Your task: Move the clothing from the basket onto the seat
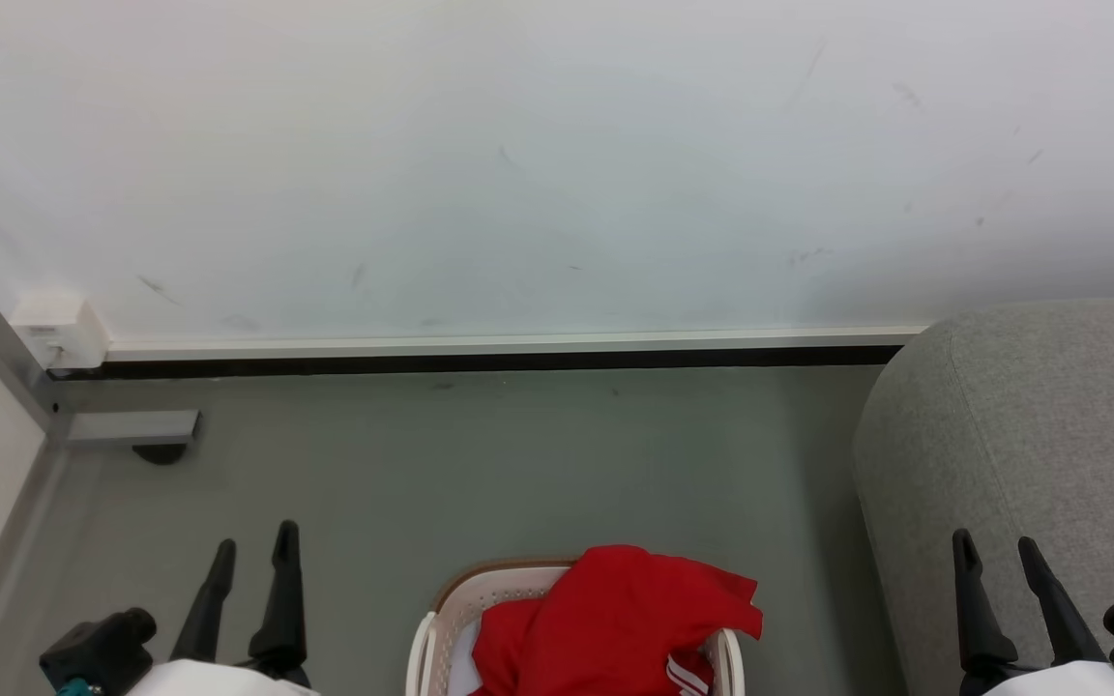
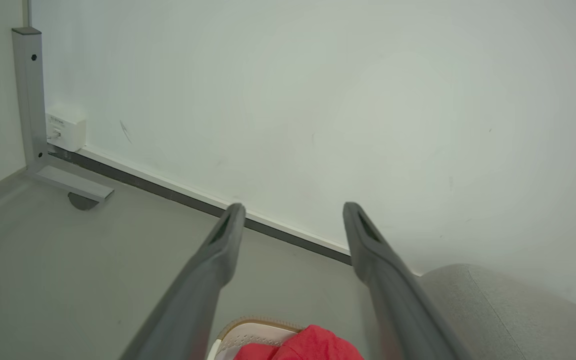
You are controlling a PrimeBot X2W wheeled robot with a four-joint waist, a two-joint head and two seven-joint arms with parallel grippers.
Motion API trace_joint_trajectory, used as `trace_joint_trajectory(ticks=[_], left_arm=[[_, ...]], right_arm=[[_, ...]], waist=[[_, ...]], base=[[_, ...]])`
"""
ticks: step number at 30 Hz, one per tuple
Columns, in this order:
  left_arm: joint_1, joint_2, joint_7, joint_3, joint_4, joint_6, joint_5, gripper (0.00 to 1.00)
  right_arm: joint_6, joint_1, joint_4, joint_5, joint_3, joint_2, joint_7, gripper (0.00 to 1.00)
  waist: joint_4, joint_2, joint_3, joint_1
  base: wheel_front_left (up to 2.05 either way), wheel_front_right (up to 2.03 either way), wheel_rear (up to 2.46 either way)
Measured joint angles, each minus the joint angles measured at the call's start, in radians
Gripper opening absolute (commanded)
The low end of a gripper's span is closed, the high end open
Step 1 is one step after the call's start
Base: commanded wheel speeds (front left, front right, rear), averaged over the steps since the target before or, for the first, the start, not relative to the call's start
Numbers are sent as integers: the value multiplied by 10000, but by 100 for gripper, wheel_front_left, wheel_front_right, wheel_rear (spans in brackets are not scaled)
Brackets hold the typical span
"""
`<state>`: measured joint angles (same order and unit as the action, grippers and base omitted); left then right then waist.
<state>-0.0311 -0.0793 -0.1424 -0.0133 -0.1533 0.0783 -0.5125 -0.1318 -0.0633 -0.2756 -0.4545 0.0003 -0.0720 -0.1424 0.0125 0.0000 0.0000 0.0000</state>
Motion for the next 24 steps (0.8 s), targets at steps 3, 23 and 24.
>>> trace_joint_trajectory(ticks=[3, 23, 24], left_arm=[[21, -33, -73, 54, 13, -13, 295, 100], [109, -297, -541, 380, 77, -134, 2245, 100], [117, -313, -566, 391, 81, -134, 2372, 100]], right_arm=[[0, 13, -8, 366, 8, 0, -59, 100], [0, 37, -82, 2136, 192, -36, -529, 100], [0, 37, -90, 2197, 194, -38, -556, 100]], waist=[[2, 0, -1, 0], [45, 0, -5, 0], [46, 0, -6, 0]], base=[[0, 0, 0], [0, 0, 0], [0, 0, 0]])
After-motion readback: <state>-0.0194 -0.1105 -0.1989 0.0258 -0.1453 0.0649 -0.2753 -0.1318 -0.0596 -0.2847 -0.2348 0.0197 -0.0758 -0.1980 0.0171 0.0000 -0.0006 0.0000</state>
